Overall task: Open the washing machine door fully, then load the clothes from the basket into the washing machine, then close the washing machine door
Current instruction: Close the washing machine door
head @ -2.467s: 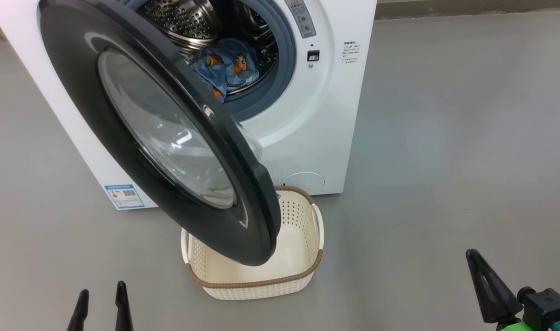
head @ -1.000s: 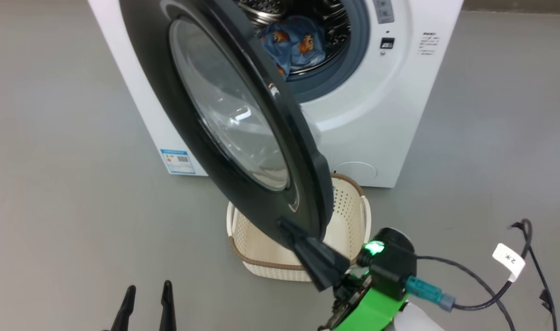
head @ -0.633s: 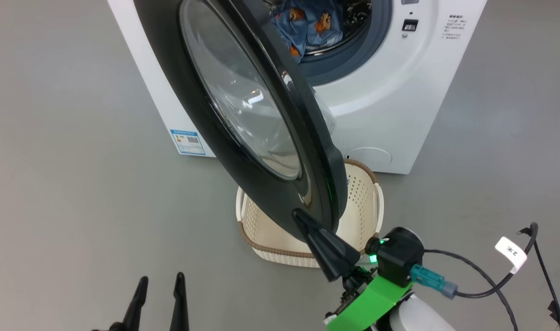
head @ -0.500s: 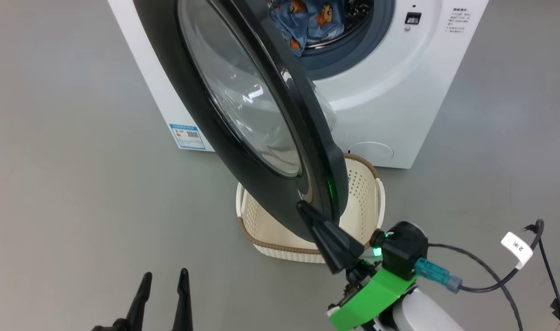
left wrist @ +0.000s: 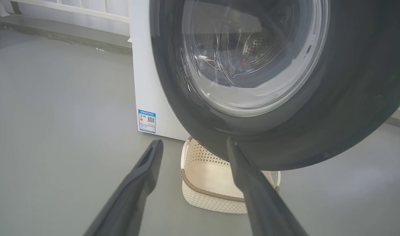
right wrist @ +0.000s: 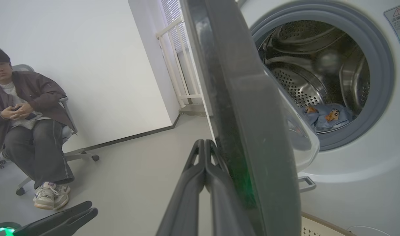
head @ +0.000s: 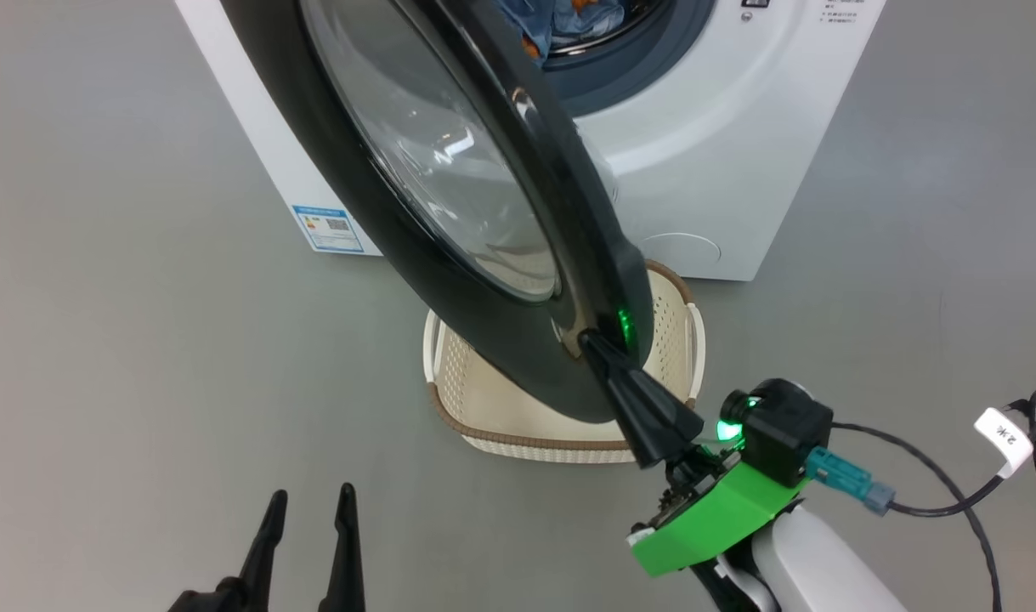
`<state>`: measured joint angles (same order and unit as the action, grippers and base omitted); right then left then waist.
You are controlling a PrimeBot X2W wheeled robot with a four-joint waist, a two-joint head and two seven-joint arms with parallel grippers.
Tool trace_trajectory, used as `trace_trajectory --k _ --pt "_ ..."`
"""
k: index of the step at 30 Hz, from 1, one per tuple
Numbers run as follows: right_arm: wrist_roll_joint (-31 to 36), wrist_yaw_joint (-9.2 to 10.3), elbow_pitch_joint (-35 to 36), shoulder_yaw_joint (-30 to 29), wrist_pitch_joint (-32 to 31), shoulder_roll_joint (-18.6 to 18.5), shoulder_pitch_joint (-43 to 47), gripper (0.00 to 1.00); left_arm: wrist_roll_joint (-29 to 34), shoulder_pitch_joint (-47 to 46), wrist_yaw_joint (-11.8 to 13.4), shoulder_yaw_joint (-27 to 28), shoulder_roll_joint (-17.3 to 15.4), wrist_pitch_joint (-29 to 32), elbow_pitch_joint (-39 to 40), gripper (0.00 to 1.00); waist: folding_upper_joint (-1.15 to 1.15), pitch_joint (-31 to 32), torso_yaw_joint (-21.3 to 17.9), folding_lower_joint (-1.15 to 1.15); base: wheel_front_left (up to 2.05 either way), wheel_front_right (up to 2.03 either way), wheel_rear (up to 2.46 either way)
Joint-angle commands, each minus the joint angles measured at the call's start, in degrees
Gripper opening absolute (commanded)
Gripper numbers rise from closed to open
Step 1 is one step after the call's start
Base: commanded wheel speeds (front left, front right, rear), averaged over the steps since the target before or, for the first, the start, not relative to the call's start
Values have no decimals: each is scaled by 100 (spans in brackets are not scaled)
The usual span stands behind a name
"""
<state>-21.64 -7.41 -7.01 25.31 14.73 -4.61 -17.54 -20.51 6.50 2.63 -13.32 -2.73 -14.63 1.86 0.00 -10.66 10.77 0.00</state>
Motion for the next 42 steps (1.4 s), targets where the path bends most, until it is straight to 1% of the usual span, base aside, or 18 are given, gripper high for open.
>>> trace_trajectory --k 1,9,14,28,35,42 --pt "-87 -8 171 1 27 37 -167 0 -20 -234 36 141 -15 -37 168 100 0 -53 -41 0 0 0 0" --pt "-135 -8 235 -253 27 -126 -386 0 19 -295 102 40 -15 -37 216 100 0 -260 -99 0 0 0 0" --pt "-159 -8 287 -399 27 -275 -532 0 26 -369 126 -21 -15 -37 245 100 0 -436 -22 0 0 0 0" --pt "-211 -8 475 -732 27 -619 -911 0 -80 -491 355 -290 -15 -37 461 100 0 -890 140 0 0 0 0" --pt "-226 -8 586 -817 27 -895 -1265 0 -113 -591 475 -426 -15 -37 593 100 0 -1176 155 0 0 0 0" --pt "-268 -8 659 -896 27 -1197 -1705 0 -114 -753 594 -711 -15 -37 700 100 0 -1510 157 0 0 0 0"
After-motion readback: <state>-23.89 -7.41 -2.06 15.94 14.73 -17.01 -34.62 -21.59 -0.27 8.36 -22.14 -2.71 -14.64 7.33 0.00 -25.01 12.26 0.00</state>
